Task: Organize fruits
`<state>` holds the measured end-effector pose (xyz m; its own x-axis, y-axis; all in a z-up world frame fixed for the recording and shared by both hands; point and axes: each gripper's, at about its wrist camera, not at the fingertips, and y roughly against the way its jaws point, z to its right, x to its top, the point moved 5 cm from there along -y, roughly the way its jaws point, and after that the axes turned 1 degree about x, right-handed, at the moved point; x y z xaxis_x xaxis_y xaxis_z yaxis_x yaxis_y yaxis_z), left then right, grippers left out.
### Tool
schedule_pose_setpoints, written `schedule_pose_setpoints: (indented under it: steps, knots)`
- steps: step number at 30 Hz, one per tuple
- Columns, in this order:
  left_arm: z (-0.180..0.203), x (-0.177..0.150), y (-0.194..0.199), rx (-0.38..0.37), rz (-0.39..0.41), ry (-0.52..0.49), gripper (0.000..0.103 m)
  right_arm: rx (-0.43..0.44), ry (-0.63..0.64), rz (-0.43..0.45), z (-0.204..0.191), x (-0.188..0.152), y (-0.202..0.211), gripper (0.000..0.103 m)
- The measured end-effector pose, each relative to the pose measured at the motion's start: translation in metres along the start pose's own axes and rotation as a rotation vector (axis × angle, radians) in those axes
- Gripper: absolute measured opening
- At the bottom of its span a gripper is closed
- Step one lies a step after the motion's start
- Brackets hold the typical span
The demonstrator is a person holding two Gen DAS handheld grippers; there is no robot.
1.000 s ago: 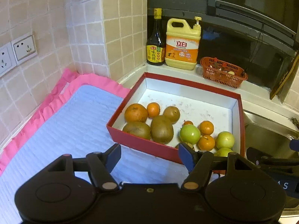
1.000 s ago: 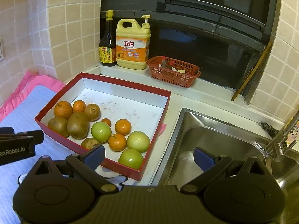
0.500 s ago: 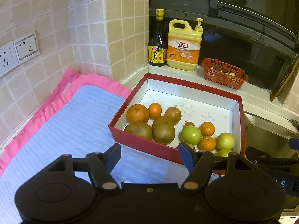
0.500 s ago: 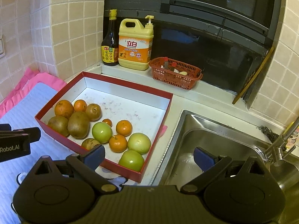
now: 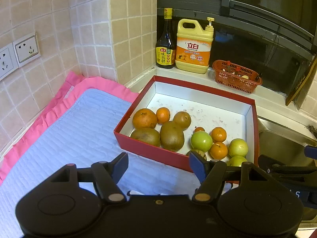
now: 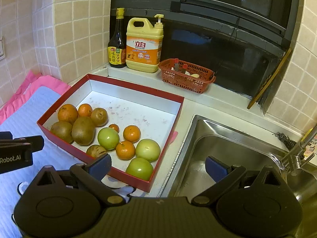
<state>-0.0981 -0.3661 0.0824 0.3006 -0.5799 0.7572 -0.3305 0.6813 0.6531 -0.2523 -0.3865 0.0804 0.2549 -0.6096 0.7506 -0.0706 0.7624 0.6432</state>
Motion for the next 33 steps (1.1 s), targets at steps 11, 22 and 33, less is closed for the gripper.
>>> schedule_pose_setpoints:
  steps: [11, 22, 33]
  knots:
    - [-0.0037, -0.0026, -0.0002, 0.003, -0.002, 0.003, 0.080, 0.007, 0.005, -0.007, -0.0023, -0.0006, -0.0021, 0.102]
    - [-0.0074, -0.0036, -0.0004, 0.007, -0.005, 0.009, 0.080, 0.008, 0.011, -0.009, -0.0020, -0.0004, -0.0042, 0.102]
    - [-0.0053, -0.0027, 0.0017, 0.006, 0.009, 0.004, 0.080, 0.005, 0.023, -0.009, -0.0037, -0.0003, -0.0051, 0.102]
